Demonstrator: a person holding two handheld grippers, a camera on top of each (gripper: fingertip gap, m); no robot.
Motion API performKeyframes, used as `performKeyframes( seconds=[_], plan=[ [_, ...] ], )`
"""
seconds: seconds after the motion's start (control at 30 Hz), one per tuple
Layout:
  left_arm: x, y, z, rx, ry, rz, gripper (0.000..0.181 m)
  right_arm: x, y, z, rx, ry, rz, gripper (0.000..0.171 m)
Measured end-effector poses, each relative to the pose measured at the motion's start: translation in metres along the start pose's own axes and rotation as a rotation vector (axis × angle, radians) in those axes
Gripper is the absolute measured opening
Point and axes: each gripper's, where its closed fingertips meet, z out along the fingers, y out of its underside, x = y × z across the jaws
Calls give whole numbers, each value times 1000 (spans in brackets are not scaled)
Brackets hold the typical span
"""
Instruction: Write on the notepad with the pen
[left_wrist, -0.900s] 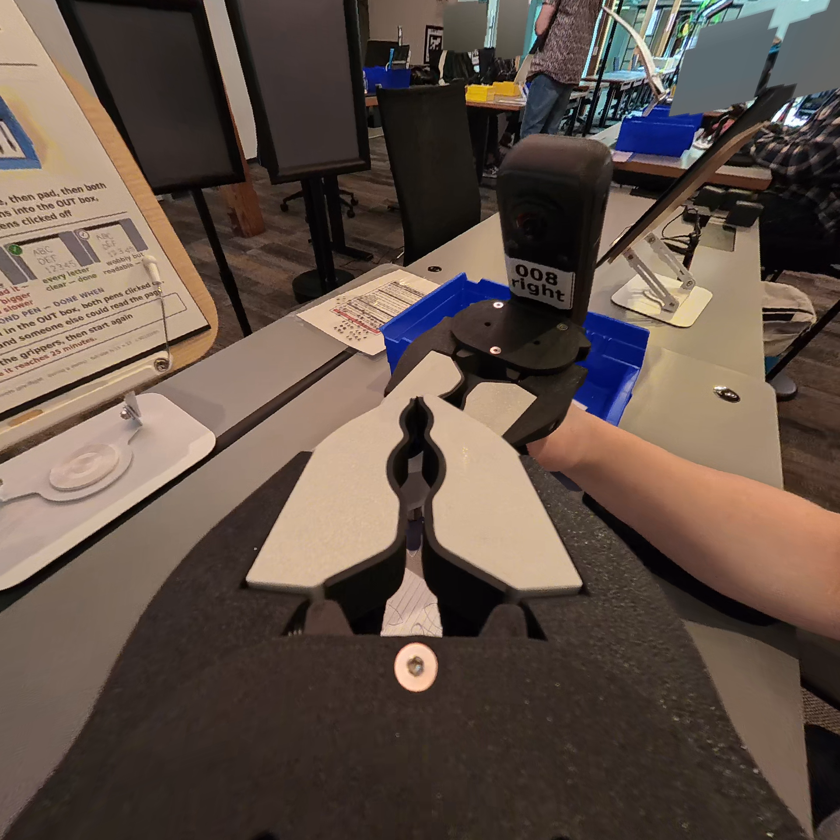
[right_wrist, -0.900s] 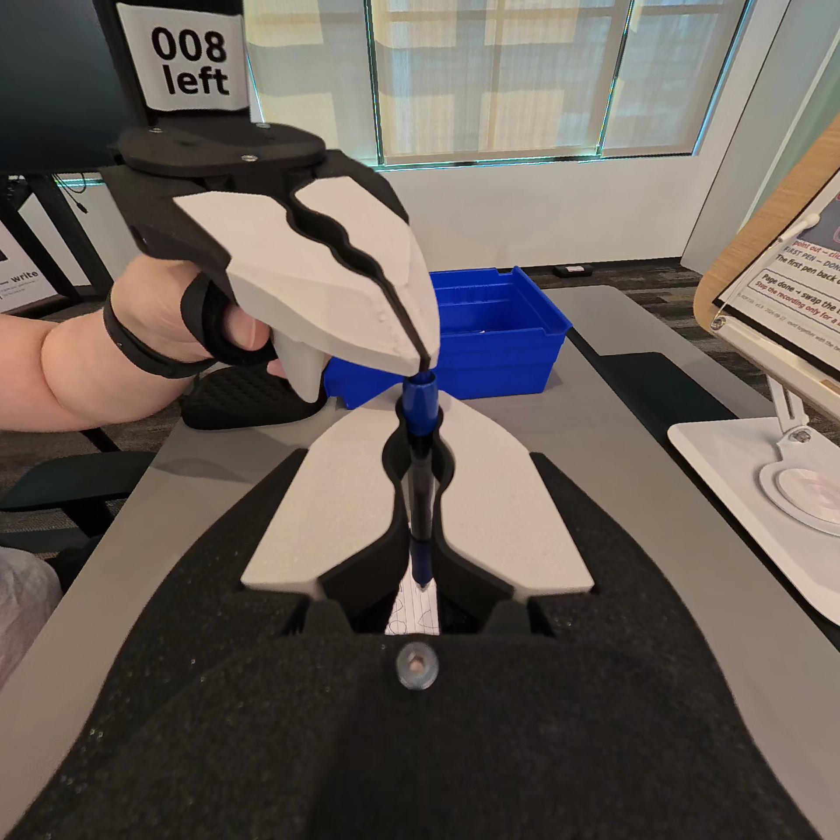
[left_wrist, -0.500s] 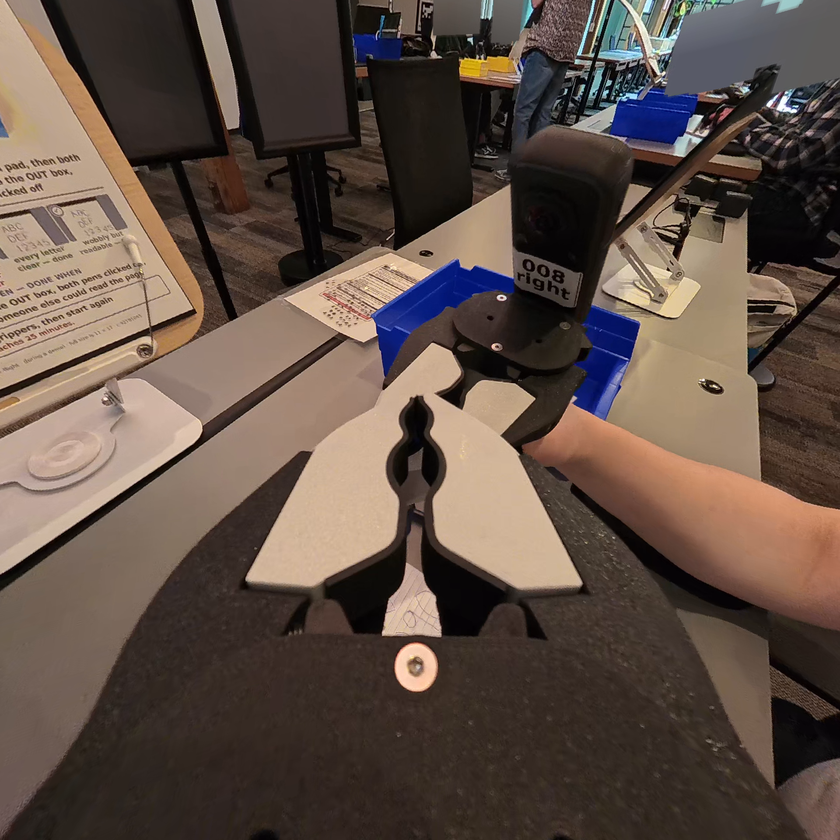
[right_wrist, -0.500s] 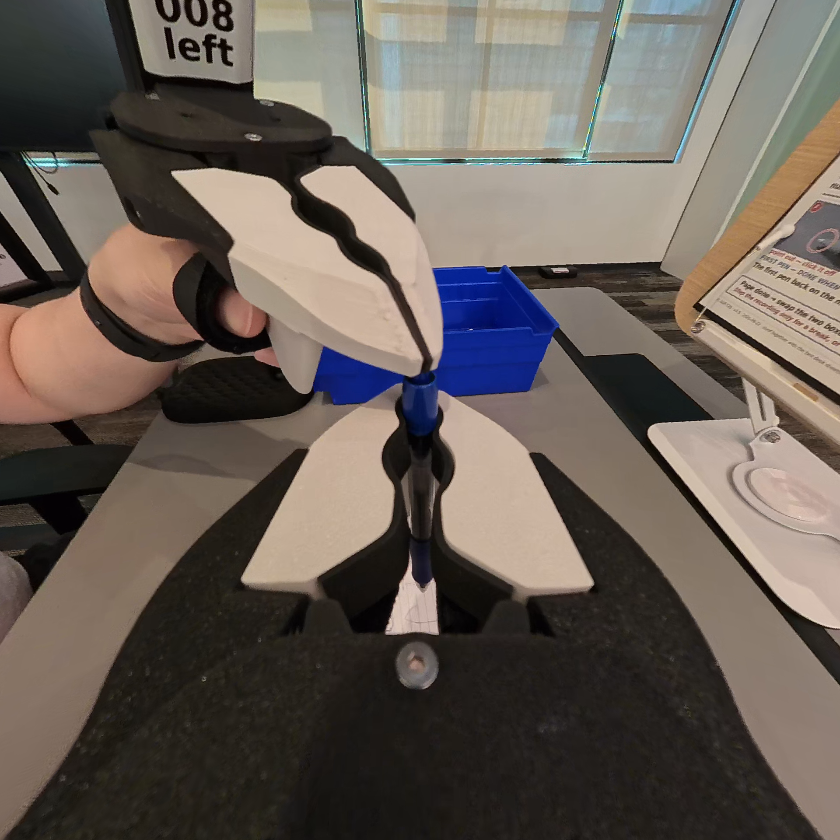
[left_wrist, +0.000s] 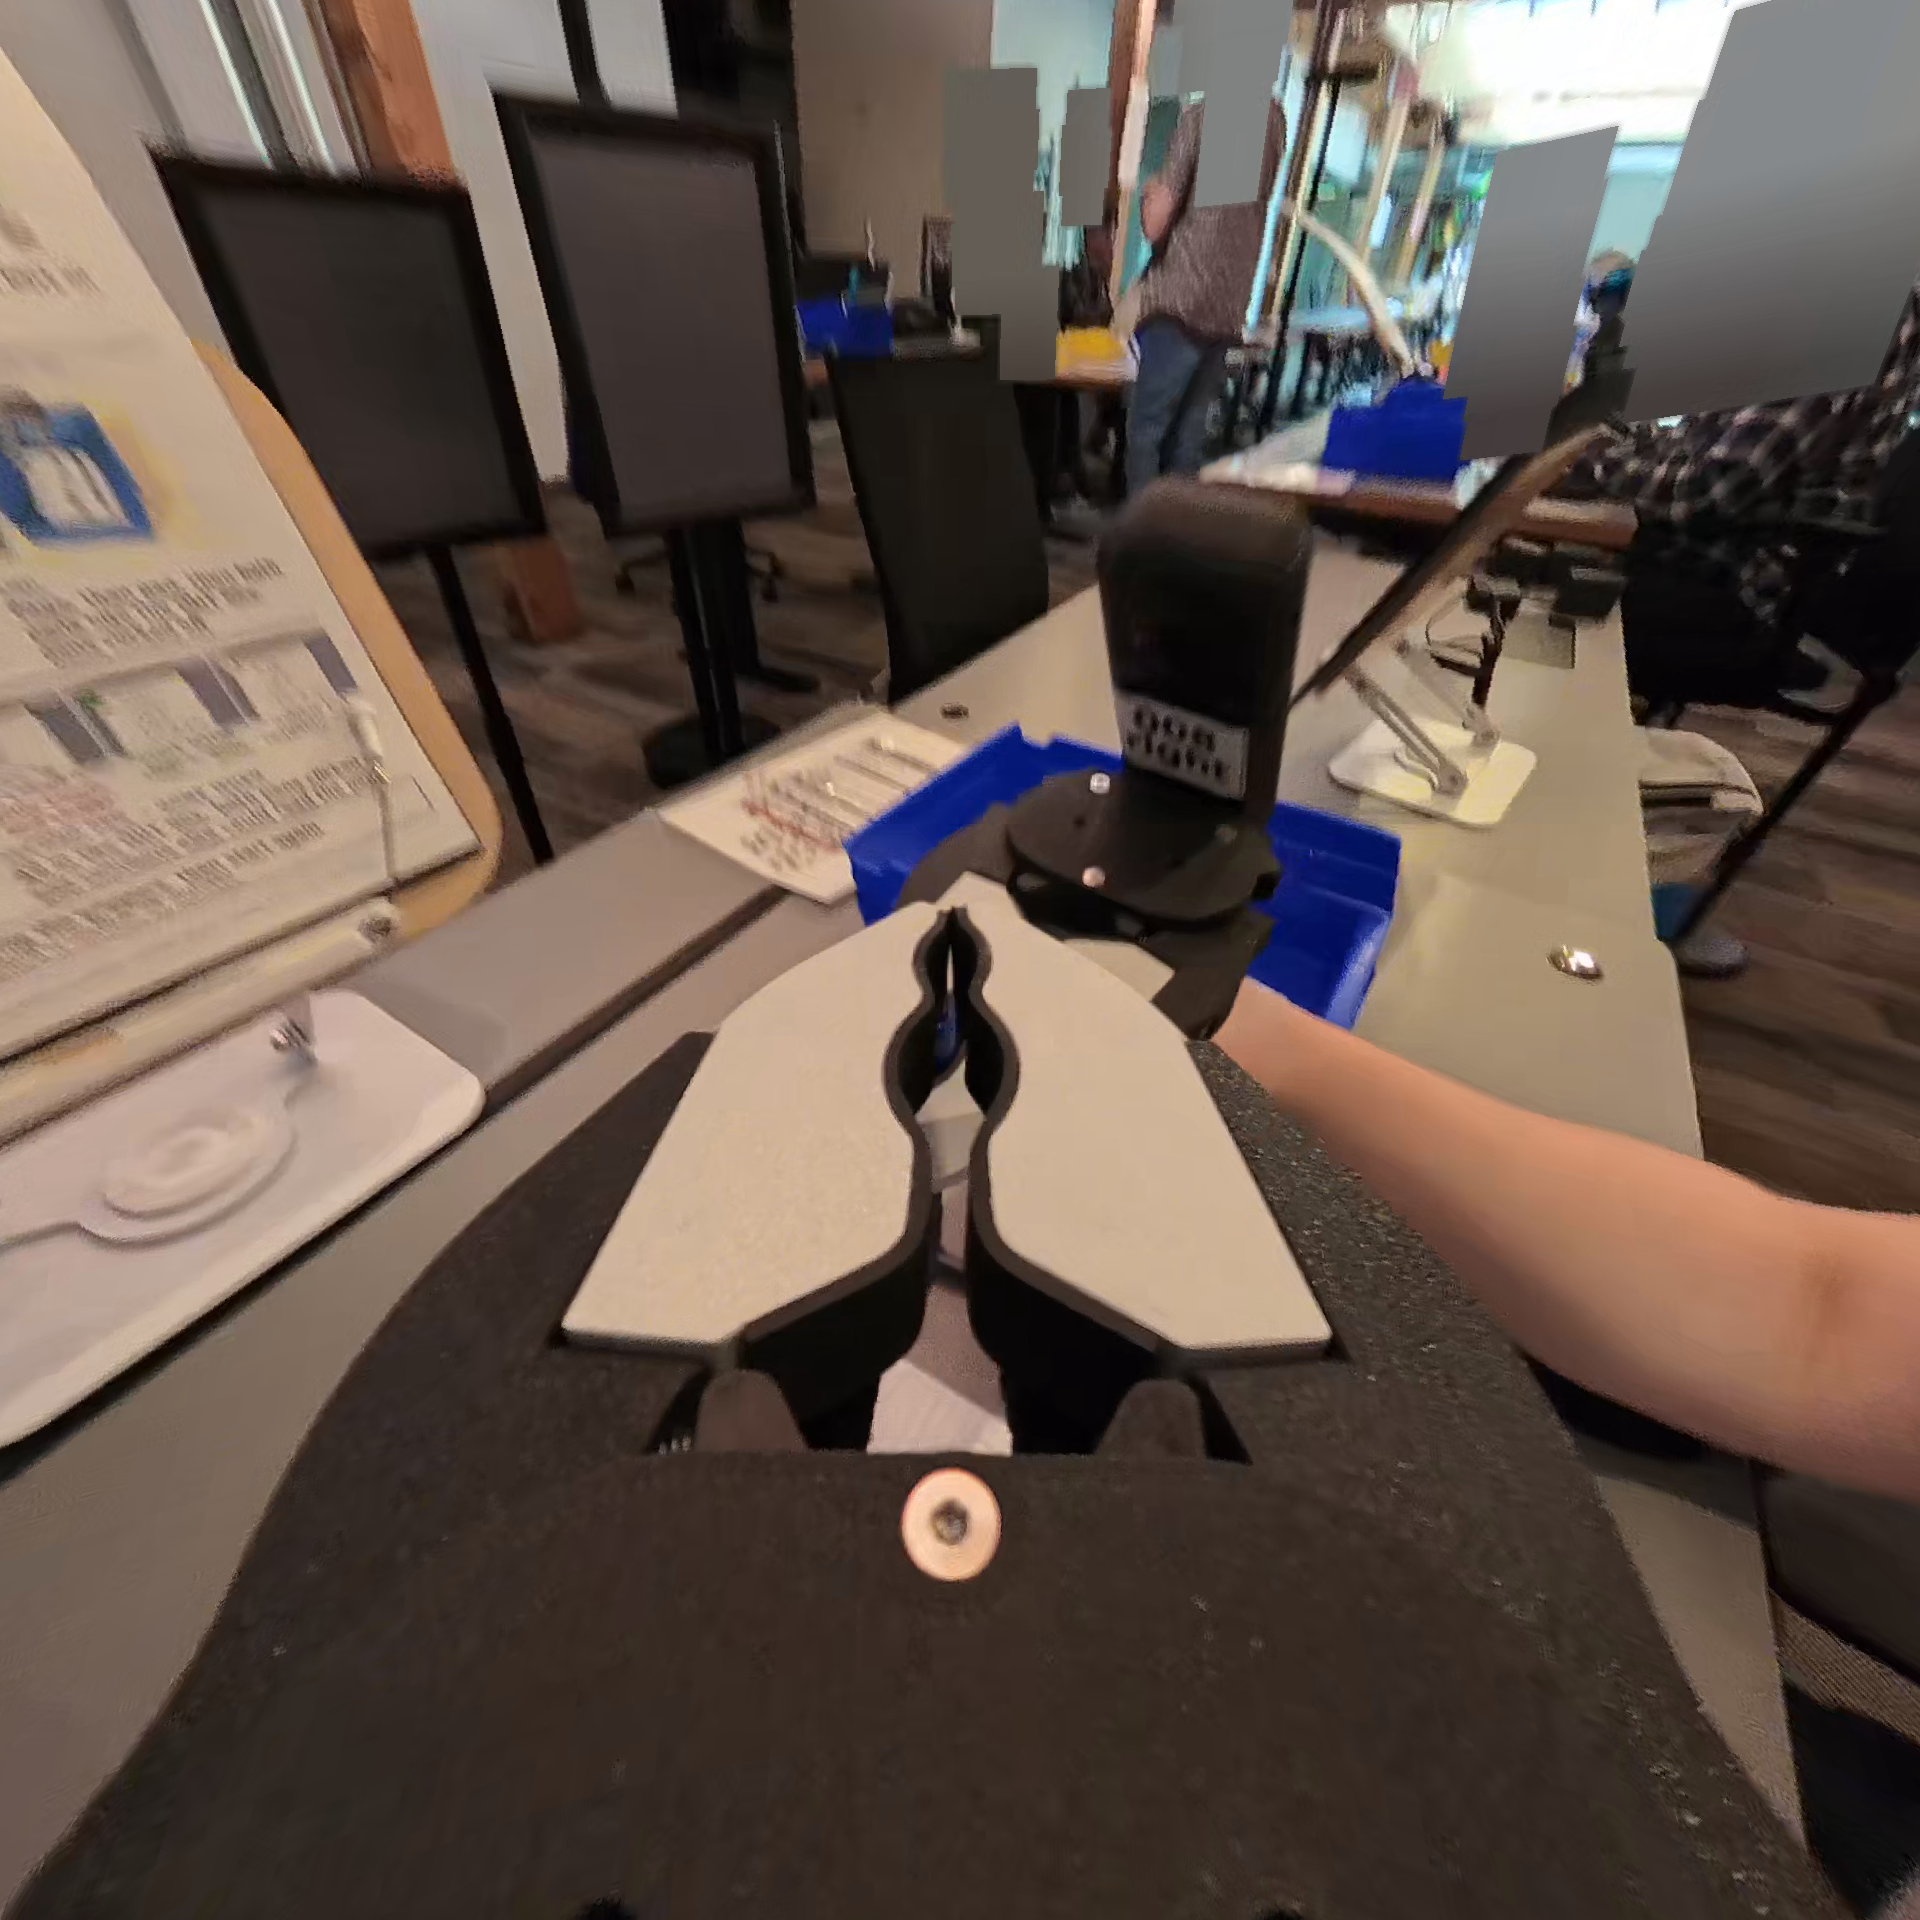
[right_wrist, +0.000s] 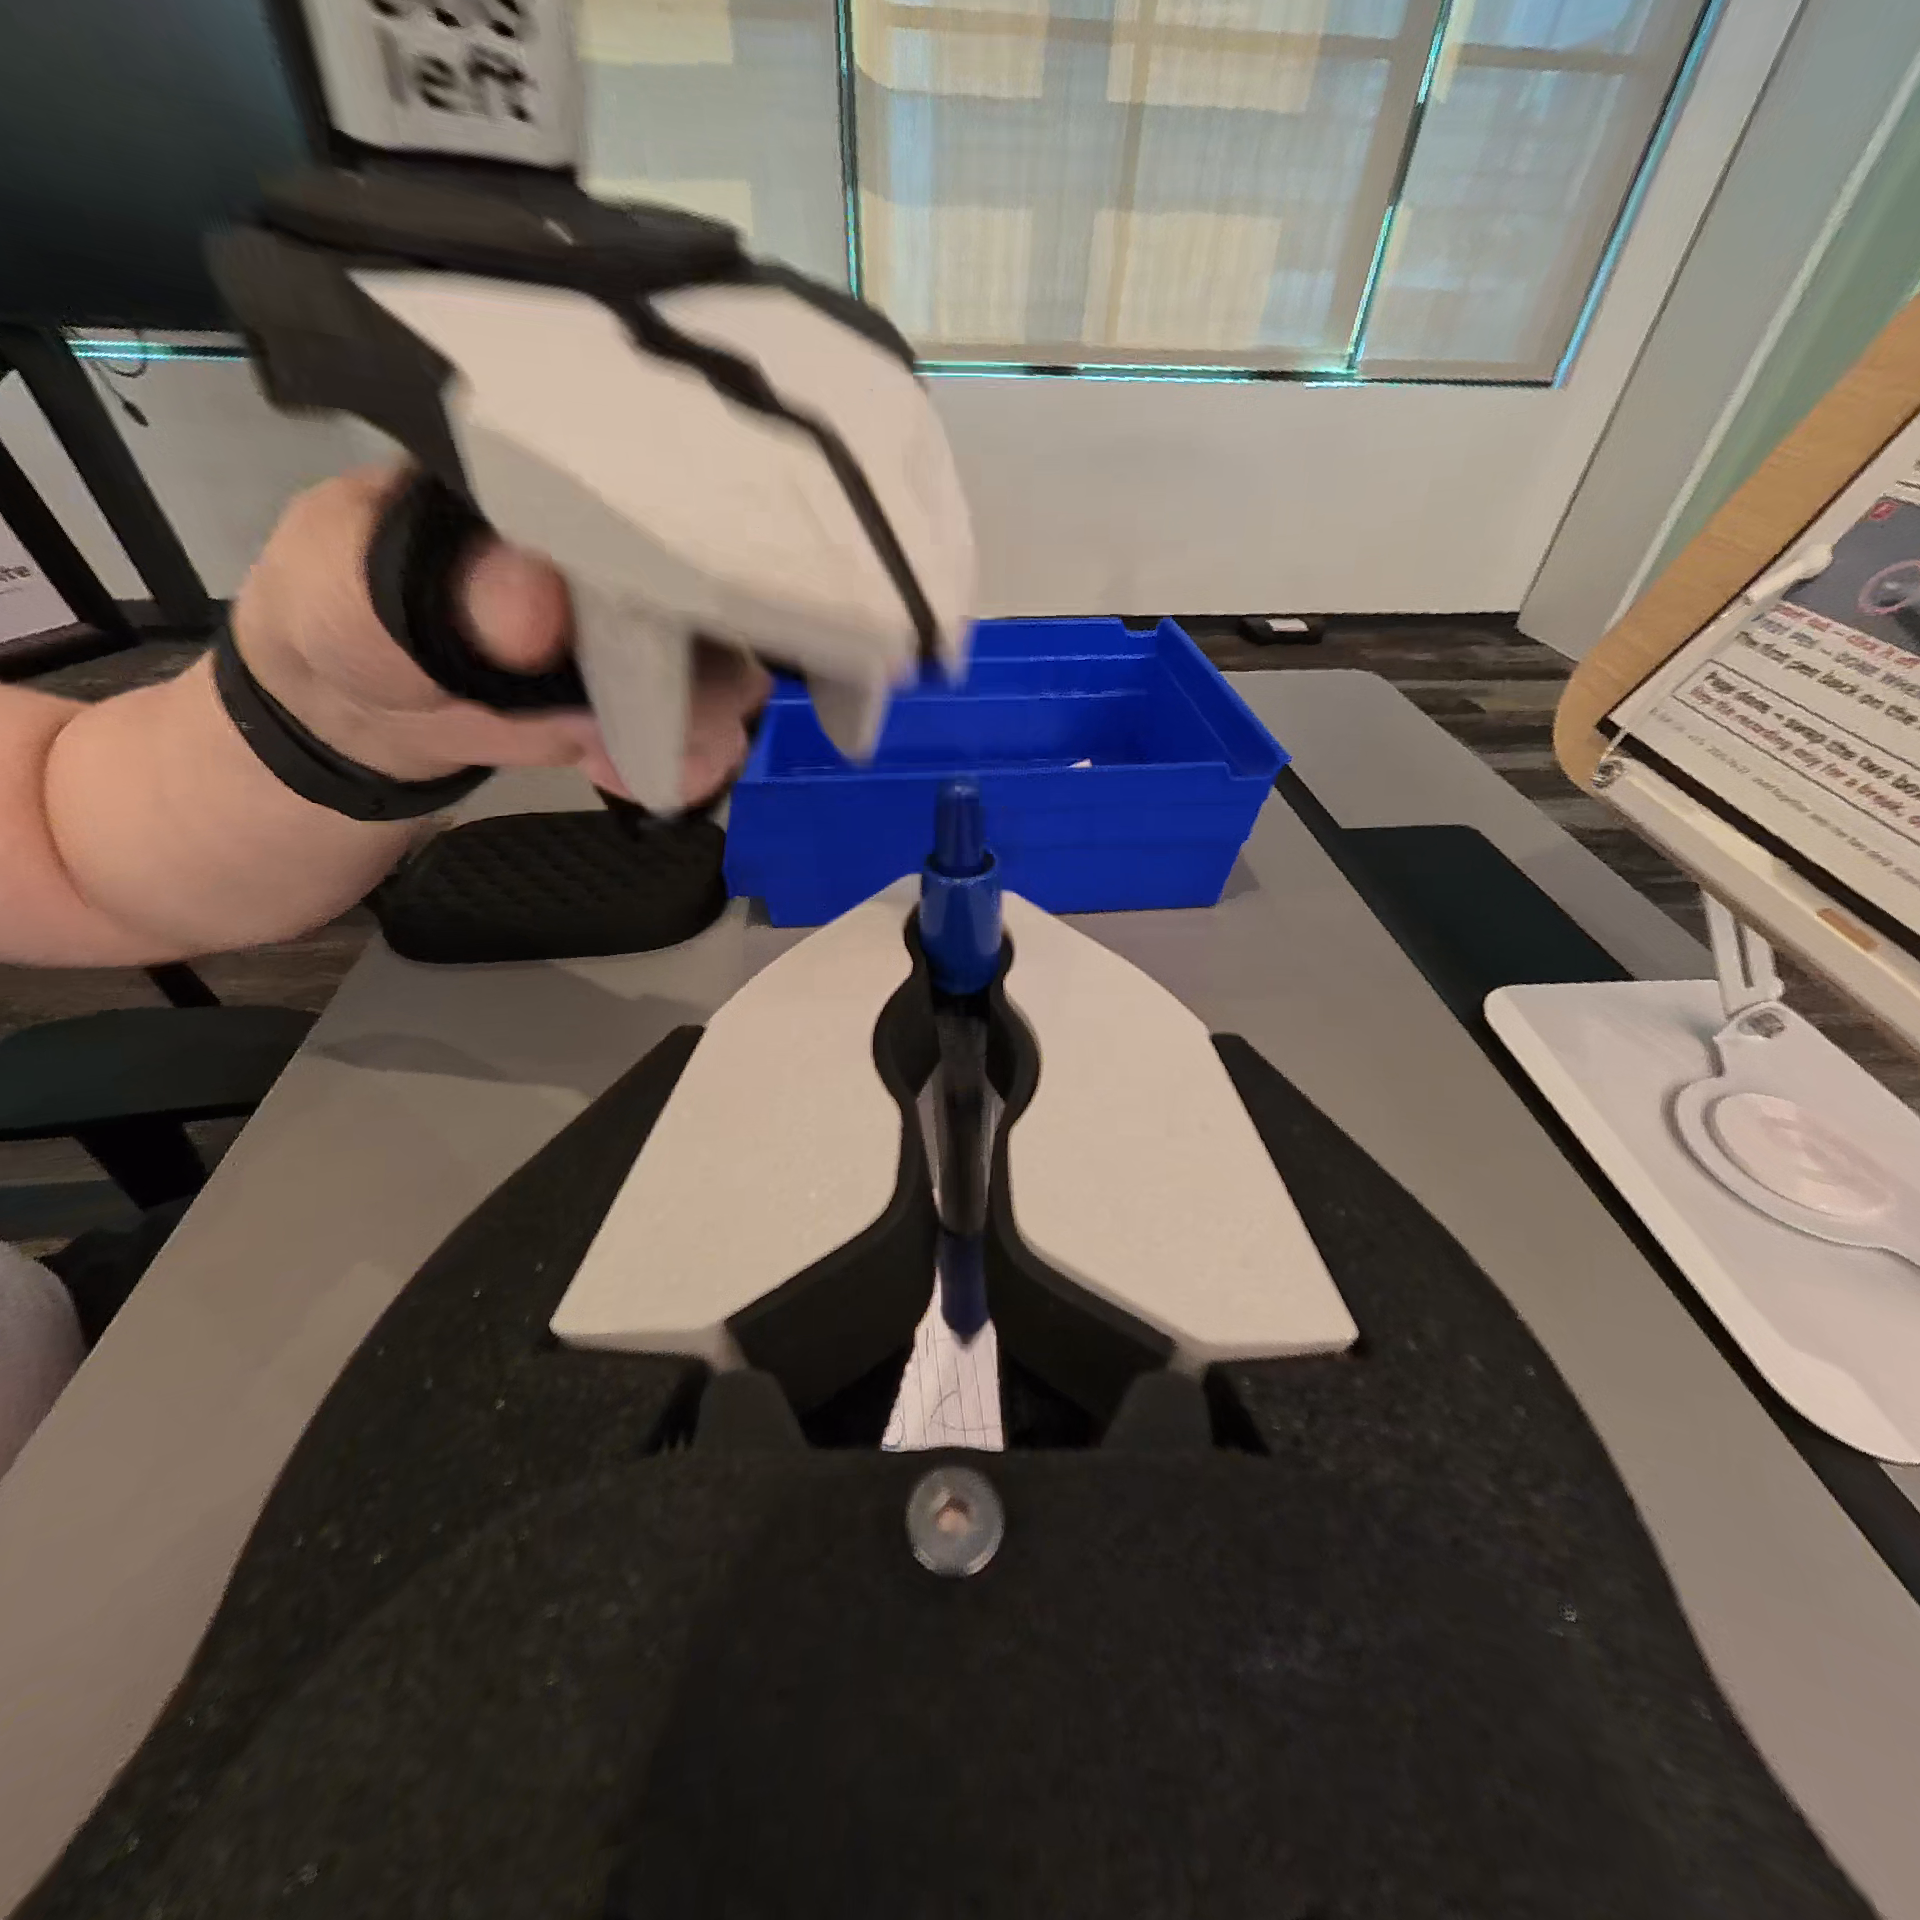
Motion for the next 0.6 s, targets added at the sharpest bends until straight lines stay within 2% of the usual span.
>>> performKeyframes(
  seconds=[0.1, 0.13, 0.2, 0.3, 0.4, 0.5, 0.6],
  plan=[
    [6, -51, -43, 205, -95, 85, 0, 11, -7, -11, 15, 53, 56, 4],
    [10, -60, -56, 230, -118, 113, 0, 15, -9, -17, 26, 56, 107, 4],
    [19, -54, -71, 181, -117, 136, 0, 21, -8, -28, 13, 51, 234, 4],
    [30, -19, -83, 116, -114, 103, 0, 36, -1, -45, 3, 106, 373, 4],
    [27, 35, -90, 45, -168, 41, 0, 45, 9, -55, -18, 145, 489, 4],
    [27, 88, -89, -11, -144, -81, 0, 49, 21, -59, -52, 184, 585, 4],
    [27, 125, -91, -69, -118, -185, 0, 47, 42, -61, -132, 213, 660, 4]
  ],
)
